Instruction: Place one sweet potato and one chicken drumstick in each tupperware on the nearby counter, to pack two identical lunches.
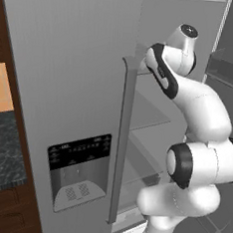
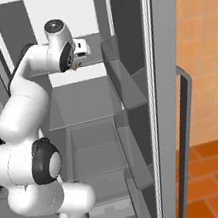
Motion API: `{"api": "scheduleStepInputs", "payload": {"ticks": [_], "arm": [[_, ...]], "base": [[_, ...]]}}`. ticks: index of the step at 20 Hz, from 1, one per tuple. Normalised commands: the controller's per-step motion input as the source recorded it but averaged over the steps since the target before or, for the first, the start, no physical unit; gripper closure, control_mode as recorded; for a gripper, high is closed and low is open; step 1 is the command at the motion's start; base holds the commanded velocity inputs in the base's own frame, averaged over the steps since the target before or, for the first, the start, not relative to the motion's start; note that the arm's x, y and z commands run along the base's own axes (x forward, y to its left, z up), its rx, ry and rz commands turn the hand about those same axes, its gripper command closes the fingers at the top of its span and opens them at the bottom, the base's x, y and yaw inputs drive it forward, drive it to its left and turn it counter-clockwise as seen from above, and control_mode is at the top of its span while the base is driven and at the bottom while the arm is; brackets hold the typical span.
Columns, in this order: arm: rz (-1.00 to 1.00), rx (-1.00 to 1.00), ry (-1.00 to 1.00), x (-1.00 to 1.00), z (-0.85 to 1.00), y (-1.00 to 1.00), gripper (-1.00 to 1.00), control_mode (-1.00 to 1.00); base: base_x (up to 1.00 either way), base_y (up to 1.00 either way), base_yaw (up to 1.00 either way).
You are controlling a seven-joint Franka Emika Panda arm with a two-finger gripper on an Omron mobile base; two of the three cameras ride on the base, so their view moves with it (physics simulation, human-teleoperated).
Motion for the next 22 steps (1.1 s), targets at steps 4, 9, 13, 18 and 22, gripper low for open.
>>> {"api": "scheduleStepInputs", "payload": {"ticks": [4,9,13,18,22], "arm": [[-0.01,0.0,0.2,-1.0,0.38,-0.02,1.0,-1.0],[-0.03,0.0,0.51,-1.0,-0.14,0.0,1.0,-1.0],[-0.07,0.0,0.7,-0.98,-0.8,0.0,1.0,-1.0],[-0.07,-0.02,0.62,-0.91,-1.0,0.0,1.0,-1.0],[-0.08,-0.02,0.36,-0.96,-0.99,0.0,1.0,-1.0]], "base": [[0.0,0.0,0.0],[0.0,0.0,0.0],[0.0,0.0,0.0],[0.0,0.0,0.0],[0.0,0.0,0.0]]}}
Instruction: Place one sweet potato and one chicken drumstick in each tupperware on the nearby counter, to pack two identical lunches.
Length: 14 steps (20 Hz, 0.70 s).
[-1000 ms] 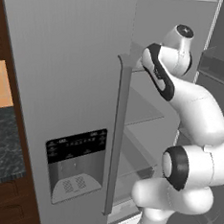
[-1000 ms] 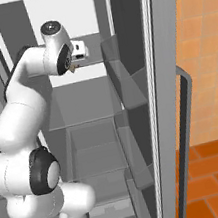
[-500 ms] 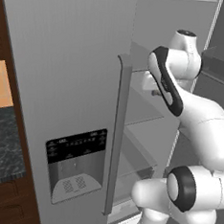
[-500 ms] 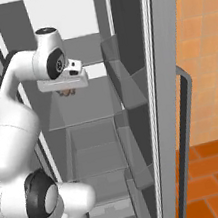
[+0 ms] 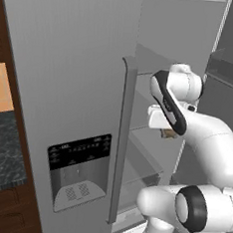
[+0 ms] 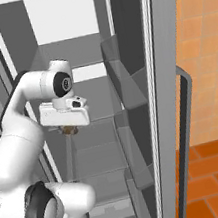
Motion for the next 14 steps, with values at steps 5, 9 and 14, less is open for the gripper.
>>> {"api": "scheduleStepInputs", "payload": {"ticks": [5,9,14], "arm": [[-0.07,0.0,0.09,-0.99,-0.2,0.0,1.0,-1.0],[-0.03,0.0,0.01,-0.74,-0.03,0.04,1.0,1.0],[0.0,0.0,0.0,0.0,0.0,0.0,1.0,1.0]], "base": [[0.0,0.0,0.0],[-0.23,0.13,0.0],[-0.37,0.97,0.06]]}}
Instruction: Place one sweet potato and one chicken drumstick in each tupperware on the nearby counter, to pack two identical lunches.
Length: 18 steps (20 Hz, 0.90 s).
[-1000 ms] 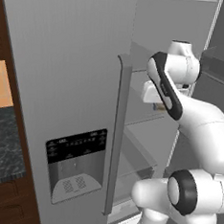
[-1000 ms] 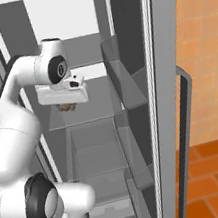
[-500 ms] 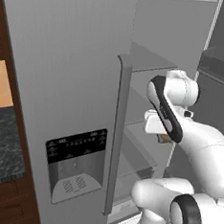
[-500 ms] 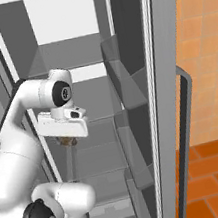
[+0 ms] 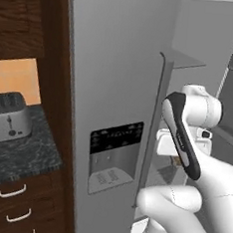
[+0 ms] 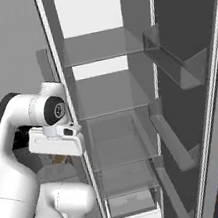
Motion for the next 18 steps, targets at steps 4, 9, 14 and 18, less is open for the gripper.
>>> {"api": "scheduleStepInputs", "payload": {"ticks": [4,9,14,18], "arm": [[0.0,0.0,0.0,0.0,0.0,0.0,1.0,1.0],[0.0,0.0,0.0,0.0,0.0,0.0,1.0,1.0],[0.0,0.0,0.0,0.0,0.0,0.0,1.0,1.0],[0.0,0.0,0.0,0.0,0.0,0.0,1.0,1.0]], "base": [[0.0,1.0,0.26],[0.02,1.0,0.34],[0.08,1.0,0.1],[0.16,1.0,0.02]]}}
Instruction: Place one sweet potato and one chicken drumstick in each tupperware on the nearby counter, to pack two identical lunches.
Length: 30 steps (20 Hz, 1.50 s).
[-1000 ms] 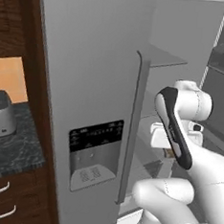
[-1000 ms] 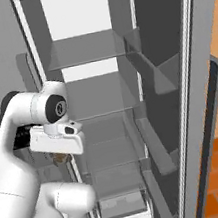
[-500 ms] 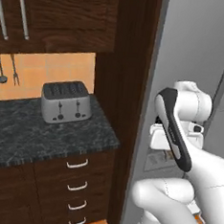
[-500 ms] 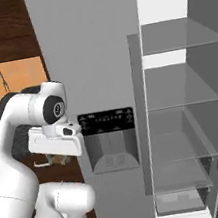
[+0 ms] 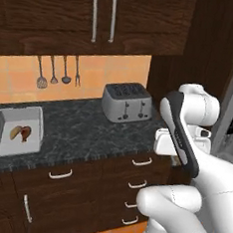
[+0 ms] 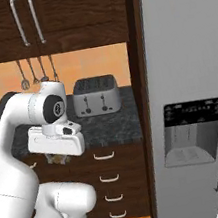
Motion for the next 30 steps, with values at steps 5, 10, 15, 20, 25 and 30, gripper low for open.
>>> {"api": "scheduleStepInputs", "payload": {"ticks": [5,10,15,20,25,30], "arm": [[0.0,0.0,0.0,0.0,0.0,0.0,1.0,1.0],[0.0,0.0,0.0,0.0,0.0,0.0,1.0,1.0],[0.0,0.0,0.0,0.0,0.0,0.0,1.0,1.0],[0.0,0.0,0.0,0.0,0.0,0.0,1.0,1.0],[0.0,0.0,0.0,0.0,0.0,0.0,1.0,1.0],[0.0,0.0,0.0,0.0,0.0,0.0,1.0,1.0]], "base": [[0.14,1.0,0.0],[0.27,1.0,0.0],[0.37,1.0,0.01],[0.23,1.0,0.01],[0.26,1.0,0.01],[0.83,0.65,0.11]]}}
